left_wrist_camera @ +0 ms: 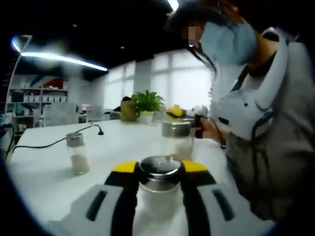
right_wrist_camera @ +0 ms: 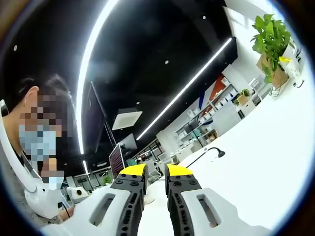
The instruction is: Rotate the seasoning bottle until the label or dispensing opening points toward the visible target arrow and the bottle remains upright within the marked orientation range
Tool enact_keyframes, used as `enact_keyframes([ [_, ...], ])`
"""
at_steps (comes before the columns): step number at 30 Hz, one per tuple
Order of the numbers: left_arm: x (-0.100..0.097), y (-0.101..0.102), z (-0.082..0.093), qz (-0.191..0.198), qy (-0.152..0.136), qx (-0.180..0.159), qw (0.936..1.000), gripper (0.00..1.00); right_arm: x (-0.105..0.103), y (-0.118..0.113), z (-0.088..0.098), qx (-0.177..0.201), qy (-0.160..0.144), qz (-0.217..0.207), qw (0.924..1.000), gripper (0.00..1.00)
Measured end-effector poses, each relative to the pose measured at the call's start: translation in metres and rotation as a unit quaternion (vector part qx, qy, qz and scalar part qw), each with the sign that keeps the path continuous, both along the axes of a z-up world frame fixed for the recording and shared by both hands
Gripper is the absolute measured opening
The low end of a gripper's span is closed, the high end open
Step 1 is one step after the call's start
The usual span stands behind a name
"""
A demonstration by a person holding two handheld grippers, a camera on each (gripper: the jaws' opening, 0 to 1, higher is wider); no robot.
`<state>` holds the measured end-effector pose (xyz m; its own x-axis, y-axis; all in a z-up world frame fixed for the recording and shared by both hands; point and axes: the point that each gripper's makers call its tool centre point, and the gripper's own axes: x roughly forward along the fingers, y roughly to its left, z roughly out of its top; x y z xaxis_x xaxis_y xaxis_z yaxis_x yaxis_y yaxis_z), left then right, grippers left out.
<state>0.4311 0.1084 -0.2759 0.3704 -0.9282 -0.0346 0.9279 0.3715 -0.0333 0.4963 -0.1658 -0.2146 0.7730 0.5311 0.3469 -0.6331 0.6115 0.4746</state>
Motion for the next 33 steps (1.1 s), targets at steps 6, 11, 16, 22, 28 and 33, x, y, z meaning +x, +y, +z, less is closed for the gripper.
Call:
enact_keyframes([
  [6,0.003,0.003,-0.008,0.014,0.011,0.019,0.9997,0.5,-0.002,-0.003,-0.001,0.003,0.003,-0.005,1.0,0.13],
  [11,-0.003,0.007,0.021,0.018,0.004,-0.032,0.9993,0.51,-0.002,-0.004,-0.002,0.003,0.004,-0.008,1.0,0.13],
  [16,0.0,0.017,0.038,0.045,-0.009,-0.045,0.9979,0.52,-0.002,0.001,0.002,-0.002,-0.001,-0.002,1.0,0.13],
  [22,0.022,0.039,0.057,0.122,-0.016,-0.084,0.9889,0.56,-0.003,0.003,0.005,-0.006,-0.003,0.002,1.0,0.13],
  [28,0.033,0.054,0.069,0.164,-0.022,-0.106,0.9804,0.54,-0.004,0.0,0.007,-0.011,-0.005,-0.006,0.9999,0.13],
  [33,0.041,0.057,0.075,0.198,-0.036,-0.107,0.9738,0.52,-0.004,0.001,0.008,-0.017,-0.006,-0.011,0.9998,0.13],
])
